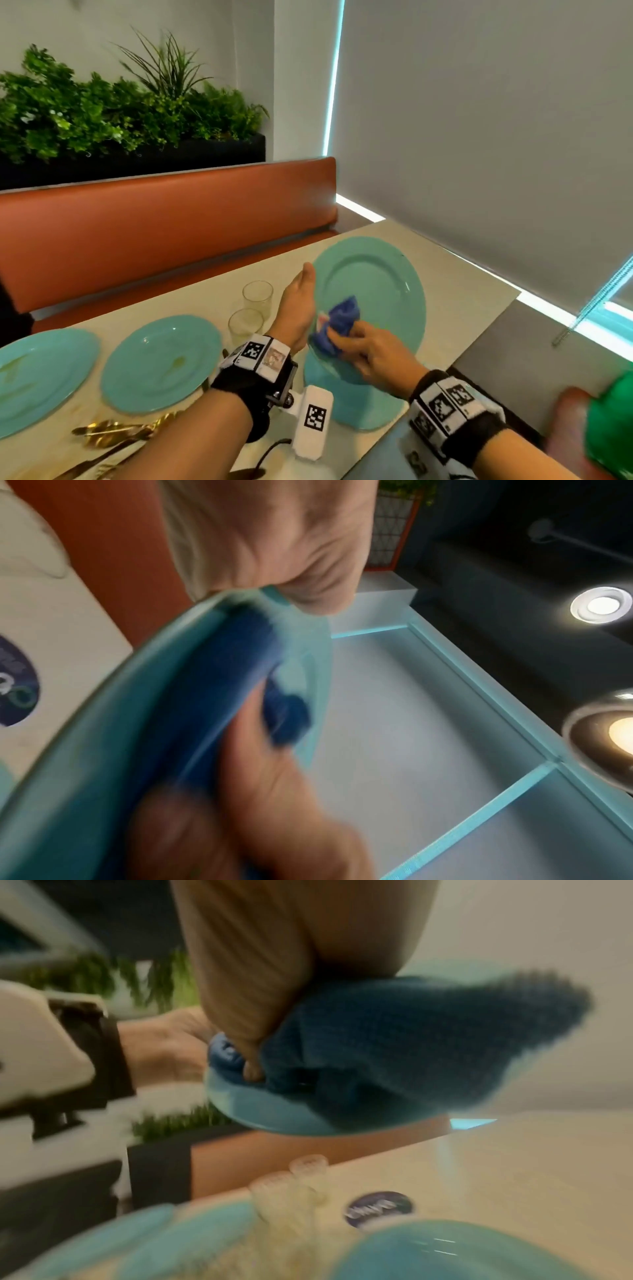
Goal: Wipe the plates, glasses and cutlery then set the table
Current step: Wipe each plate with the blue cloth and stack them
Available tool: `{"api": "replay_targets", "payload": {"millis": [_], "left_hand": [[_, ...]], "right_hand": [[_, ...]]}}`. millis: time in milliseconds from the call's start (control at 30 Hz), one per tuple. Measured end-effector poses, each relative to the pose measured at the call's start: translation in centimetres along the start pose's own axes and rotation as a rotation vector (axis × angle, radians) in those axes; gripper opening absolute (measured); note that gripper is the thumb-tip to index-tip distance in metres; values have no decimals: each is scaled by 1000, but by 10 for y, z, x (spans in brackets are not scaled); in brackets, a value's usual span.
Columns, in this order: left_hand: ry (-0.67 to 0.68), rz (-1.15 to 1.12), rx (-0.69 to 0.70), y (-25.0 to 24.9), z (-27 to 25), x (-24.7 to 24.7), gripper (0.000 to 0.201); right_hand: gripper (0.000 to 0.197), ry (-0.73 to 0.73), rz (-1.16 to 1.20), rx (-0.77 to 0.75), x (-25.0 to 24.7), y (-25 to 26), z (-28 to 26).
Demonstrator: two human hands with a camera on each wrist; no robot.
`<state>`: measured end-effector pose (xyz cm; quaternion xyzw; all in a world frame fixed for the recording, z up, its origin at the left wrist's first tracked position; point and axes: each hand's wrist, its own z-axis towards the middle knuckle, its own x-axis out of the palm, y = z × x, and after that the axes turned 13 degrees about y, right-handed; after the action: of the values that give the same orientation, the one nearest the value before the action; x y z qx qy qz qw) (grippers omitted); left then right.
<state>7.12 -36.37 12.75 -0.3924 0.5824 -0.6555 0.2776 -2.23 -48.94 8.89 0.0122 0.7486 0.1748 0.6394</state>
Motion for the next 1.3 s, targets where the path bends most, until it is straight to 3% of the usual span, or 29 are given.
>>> {"api": "replay_targets", "payload": {"millis": [67,133,233,300,433,633,767,867,1033,1300], "left_hand": [[-15,2,-35,11,4,5,42],[-39,-16,-66,23,6,13,45],[-105,-138,-157,46,13,23,48],[-163,-217,-250,65,17,29,46],[-229,-241,-416,116,23,37,51],[-393,-338,-507,150,22,42,48],[-472,-277,-569,162,21,40,47],[-511,-86,-687,169,22,38,50],[-387,323,-907,173,17,31,51],[-291,468,-986,160,14,40,56]], "right_hand": [[40,200,-113,72,3,-36,-22],[35,210,-203,246,-2,-72,-39],[37,-28,-151,500,-19,-105,-51],[35,-178,-57,558,-25,-113,-52],[34,-285,62,547,-27,-116,-52],[34,-216,130,572,-13,-116,-49],[35,-174,184,557,-8,-112,-41],[35,-181,235,536,-6,-106,-32],[36,-165,279,528,-5,-98,-22],[35,-134,291,536,-6,-80,-13]]}}
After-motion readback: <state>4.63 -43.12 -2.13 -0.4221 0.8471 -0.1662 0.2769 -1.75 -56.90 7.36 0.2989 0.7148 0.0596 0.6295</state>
